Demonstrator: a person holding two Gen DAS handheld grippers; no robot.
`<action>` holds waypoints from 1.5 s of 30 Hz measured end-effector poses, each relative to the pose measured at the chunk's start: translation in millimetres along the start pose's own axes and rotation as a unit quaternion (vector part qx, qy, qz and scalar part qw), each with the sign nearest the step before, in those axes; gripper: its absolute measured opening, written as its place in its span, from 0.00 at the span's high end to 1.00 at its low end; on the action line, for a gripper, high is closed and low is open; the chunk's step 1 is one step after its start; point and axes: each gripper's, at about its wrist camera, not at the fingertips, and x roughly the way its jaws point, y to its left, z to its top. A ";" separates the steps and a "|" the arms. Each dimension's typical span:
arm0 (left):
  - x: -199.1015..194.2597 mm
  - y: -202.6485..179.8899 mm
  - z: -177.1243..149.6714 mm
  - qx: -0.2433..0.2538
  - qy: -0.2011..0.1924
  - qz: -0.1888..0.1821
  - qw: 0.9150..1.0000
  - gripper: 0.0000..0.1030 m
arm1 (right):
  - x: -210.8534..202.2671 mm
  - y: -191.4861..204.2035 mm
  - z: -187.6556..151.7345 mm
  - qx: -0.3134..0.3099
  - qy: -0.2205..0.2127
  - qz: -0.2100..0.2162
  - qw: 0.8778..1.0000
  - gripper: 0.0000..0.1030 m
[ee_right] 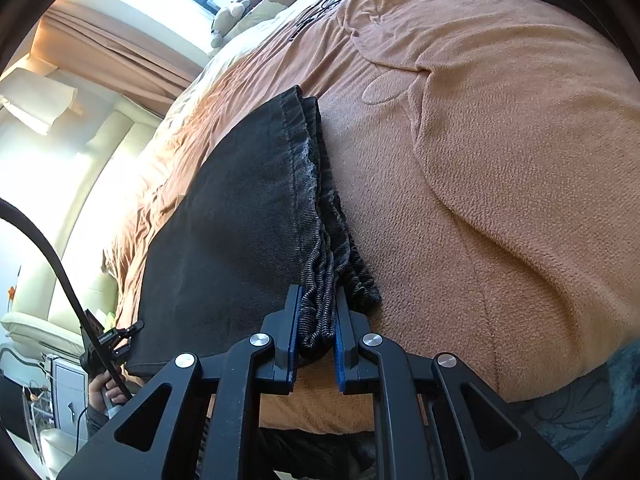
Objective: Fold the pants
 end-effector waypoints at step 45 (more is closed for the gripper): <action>-32.1 22.2 -76.8 -0.101 -0.028 -0.146 0.984 0.58 | -82.4 51.9 -16.3 -0.103 -0.111 -0.029 0.988 0.46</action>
